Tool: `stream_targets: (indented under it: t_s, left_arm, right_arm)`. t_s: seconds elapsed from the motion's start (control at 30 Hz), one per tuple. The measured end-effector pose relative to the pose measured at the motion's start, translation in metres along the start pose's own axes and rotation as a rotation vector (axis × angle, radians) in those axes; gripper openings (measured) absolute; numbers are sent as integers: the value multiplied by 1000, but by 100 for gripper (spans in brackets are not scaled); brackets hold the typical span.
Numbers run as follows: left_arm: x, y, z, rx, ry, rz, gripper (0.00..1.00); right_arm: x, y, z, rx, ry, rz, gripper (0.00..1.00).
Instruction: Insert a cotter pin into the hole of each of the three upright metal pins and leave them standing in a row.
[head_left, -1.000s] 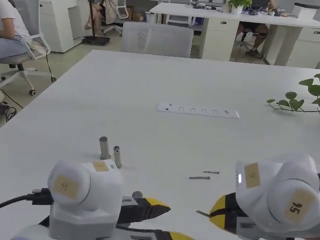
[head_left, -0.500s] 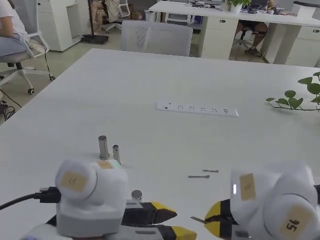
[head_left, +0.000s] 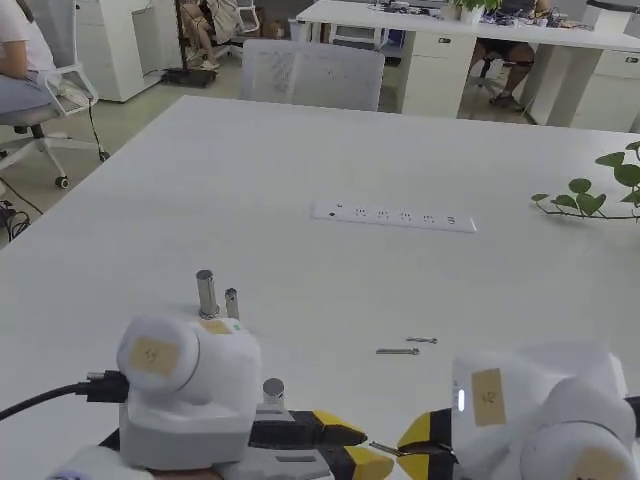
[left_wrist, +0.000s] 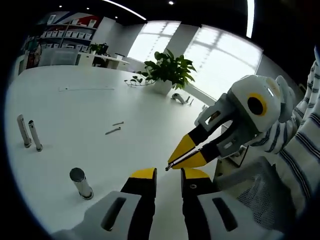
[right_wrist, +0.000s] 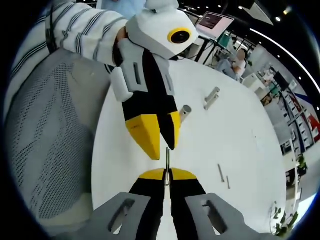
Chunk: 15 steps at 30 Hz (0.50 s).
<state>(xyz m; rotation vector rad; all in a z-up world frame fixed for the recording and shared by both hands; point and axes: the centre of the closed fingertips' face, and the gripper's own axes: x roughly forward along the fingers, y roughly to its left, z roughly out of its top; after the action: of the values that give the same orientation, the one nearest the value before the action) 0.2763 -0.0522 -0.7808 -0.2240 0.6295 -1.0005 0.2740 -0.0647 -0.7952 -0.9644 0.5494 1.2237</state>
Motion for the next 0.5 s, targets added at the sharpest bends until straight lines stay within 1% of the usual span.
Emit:
stream_targets:
  t_s: [0.13,0.3,0.5]
  left_arm:
    - [0,-1,-1,-4,5,-4,14]
    - [0,-2,0,-27,2,-12,11]
    - [2,-4,-1,-49,9,-20,5]
  right_arm:
    - [0,1,1,-3,-3,-2,3]
    - [-1,1,2,-16,-5,-6,3]
    - [-2,3,4,-27,-7,-7,3]
